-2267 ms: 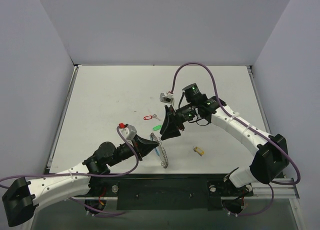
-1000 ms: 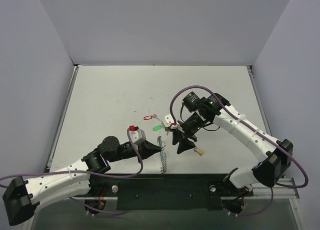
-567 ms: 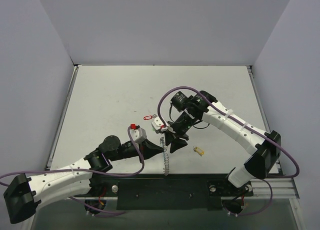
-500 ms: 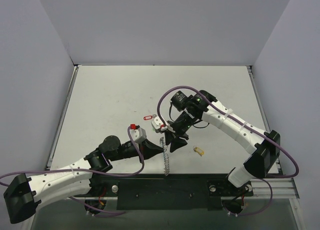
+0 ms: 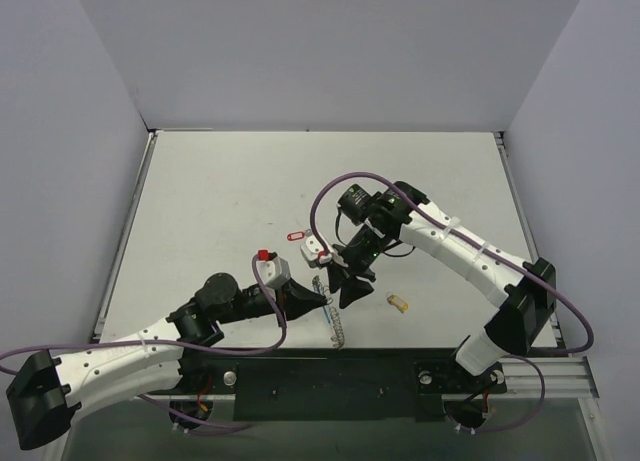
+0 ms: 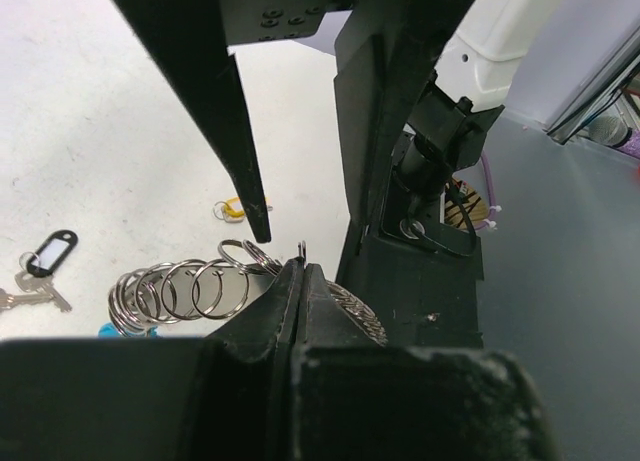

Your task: Put the keys on the keyring

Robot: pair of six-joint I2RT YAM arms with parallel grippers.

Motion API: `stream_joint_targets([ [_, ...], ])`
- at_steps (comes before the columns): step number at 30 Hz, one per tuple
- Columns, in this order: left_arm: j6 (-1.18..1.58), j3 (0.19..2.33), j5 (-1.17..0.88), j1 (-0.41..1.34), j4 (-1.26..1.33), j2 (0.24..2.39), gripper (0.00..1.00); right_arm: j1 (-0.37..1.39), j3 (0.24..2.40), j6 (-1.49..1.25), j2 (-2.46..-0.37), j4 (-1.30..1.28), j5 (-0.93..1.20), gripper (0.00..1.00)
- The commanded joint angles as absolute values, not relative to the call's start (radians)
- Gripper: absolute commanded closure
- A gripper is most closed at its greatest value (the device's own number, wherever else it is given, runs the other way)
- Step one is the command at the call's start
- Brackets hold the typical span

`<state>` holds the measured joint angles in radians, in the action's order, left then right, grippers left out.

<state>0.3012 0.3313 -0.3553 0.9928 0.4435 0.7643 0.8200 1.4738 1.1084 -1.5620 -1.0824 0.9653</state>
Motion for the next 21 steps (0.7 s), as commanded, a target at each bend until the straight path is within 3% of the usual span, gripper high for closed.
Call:
stream_joint_targets([
  [1, 0.200, 0.342, -0.383, 0.997, 0.485, 0.719, 1.00, 0.815, 1.470, 1.121, -1.559, -1.140, 1.029, 0.62],
  [7, 0.005, 0.391, -0.388, 1.017, 0.345, 0.680, 1.00, 0.710, 1.488, 1.169, -1.483, -1.236, 1.071, 0.58],
  [21, -0.365, 0.547, -0.400, 1.048, 0.035, 0.703, 1.00, 0.473, 1.273, 1.153, -1.437, -1.178, 1.114, 0.48],
])
